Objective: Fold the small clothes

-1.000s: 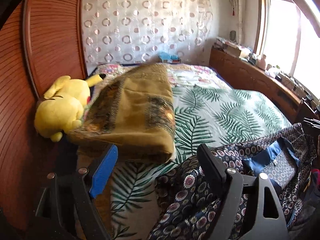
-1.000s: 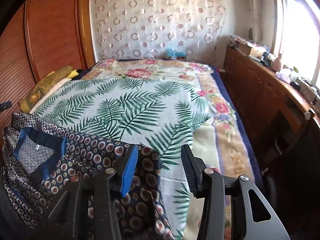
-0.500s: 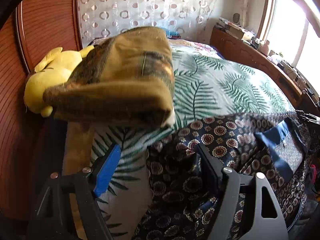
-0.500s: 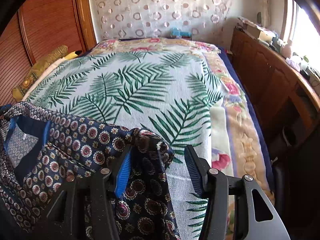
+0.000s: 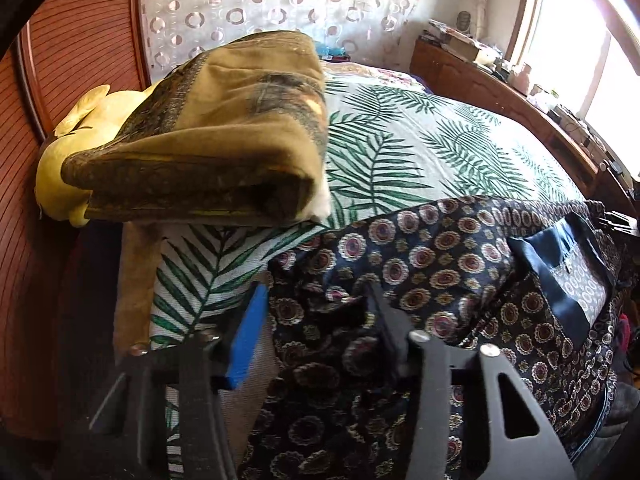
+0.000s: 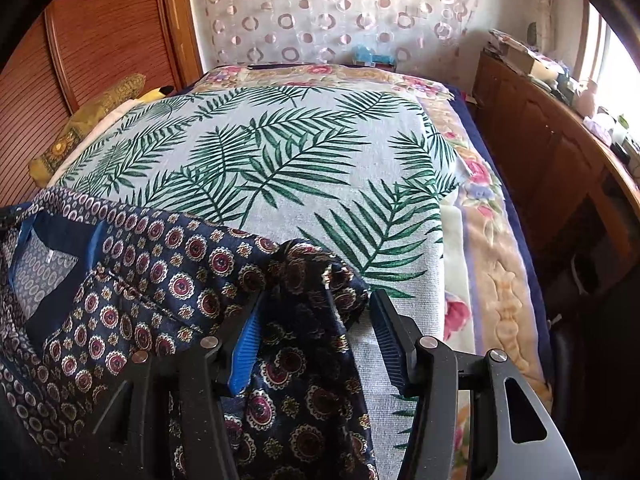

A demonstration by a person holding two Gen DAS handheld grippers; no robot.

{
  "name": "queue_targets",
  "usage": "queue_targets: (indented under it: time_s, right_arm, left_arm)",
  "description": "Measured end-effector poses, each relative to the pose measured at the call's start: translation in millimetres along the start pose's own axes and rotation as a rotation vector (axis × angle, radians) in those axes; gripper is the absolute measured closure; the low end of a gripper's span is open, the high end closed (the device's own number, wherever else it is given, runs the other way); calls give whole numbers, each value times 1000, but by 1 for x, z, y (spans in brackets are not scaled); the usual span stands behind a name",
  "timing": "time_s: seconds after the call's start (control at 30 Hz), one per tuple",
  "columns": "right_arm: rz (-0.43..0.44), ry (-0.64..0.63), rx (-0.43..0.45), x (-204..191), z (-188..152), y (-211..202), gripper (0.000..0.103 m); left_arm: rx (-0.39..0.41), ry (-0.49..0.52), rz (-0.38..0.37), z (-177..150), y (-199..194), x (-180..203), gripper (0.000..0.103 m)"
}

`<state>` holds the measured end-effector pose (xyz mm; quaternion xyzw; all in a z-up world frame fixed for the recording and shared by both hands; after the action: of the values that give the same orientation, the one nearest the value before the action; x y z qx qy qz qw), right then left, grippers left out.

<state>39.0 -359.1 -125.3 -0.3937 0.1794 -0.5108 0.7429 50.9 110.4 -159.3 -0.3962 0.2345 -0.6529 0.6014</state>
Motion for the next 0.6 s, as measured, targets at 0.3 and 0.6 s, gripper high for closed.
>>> queue_targets:
  time_s: [0.3,0.6]
  right_arm:
    - [13,-8,7,-2,-3,-2,56]
    - [52,-34,20,-10,-5,-5,91]
  left_arm:
    - [-2,12,1,0,0,4,69]
    - [-1,27,-3,-2,0,9,87]
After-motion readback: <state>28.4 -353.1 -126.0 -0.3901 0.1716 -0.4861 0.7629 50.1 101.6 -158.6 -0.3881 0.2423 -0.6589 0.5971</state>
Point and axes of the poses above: each gripper's, at about its wrist camera, not at the fingertips, and y roughly the way its jaws point, x to its right, z to its top, the point moved 3 cm from there along y, roughly the way its jaws point, and after that the axes turned 13 degrees about -y, right-handed, at the moved point
